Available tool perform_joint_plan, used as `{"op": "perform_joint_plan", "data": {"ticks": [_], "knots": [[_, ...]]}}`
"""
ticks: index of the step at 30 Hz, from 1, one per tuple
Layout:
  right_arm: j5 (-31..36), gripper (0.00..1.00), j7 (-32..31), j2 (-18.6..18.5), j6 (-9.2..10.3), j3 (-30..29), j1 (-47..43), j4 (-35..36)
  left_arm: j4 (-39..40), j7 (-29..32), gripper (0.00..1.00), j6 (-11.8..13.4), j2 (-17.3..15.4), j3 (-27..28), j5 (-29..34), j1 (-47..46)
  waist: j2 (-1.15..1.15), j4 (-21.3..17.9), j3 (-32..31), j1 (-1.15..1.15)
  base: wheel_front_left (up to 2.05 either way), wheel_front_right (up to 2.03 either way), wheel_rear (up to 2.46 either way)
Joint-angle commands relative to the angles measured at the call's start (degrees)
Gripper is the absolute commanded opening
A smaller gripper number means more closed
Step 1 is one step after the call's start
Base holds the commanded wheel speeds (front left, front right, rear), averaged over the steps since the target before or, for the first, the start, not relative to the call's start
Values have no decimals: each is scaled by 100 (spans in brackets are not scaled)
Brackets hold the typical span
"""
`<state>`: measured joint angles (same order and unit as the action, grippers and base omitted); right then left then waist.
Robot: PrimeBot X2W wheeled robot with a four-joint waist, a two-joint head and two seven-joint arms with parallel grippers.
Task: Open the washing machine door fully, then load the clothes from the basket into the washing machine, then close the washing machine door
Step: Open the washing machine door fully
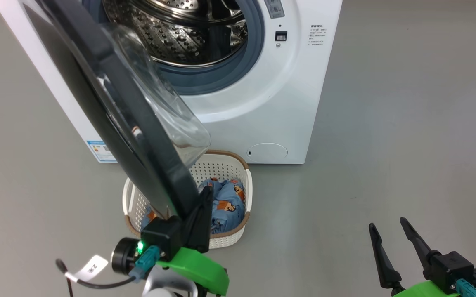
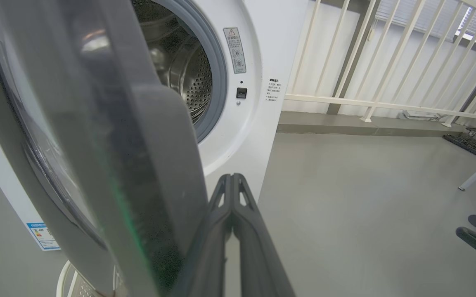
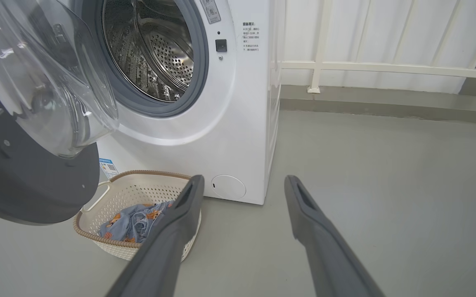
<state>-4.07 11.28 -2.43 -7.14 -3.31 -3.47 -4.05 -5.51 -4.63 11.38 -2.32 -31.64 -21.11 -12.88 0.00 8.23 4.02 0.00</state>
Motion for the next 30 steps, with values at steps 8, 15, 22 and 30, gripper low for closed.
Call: {"op": "perform_joint_plan", "data": {"ticks": [8, 15, 22, 30], "knots": [[-36, 100, 79, -44, -35, 65, 217, 115, 300, -106, 0, 391, -275, 504, -82, 214, 0, 108, 75, 0, 0, 0, 0], [-14, 100, 72, -44, -35, 42, 223, 149, 548, -181, 0, 564, -360, 604, -90, 470, 0, 327, 120, 0, 0, 0, 0], [25, 100, 47, -44, -35, 53, 256, 181, 699, -278, 0, 663, -417, 748, -179, 672, 0, 576, 148, 0, 0, 0, 0], [70, 100, -11, -44, -35, 47, 239, 216, 786, -394, 0, 842, -556, 1007, -243, 900, 0, 867, 98, 0, 0, 0, 0]]}}
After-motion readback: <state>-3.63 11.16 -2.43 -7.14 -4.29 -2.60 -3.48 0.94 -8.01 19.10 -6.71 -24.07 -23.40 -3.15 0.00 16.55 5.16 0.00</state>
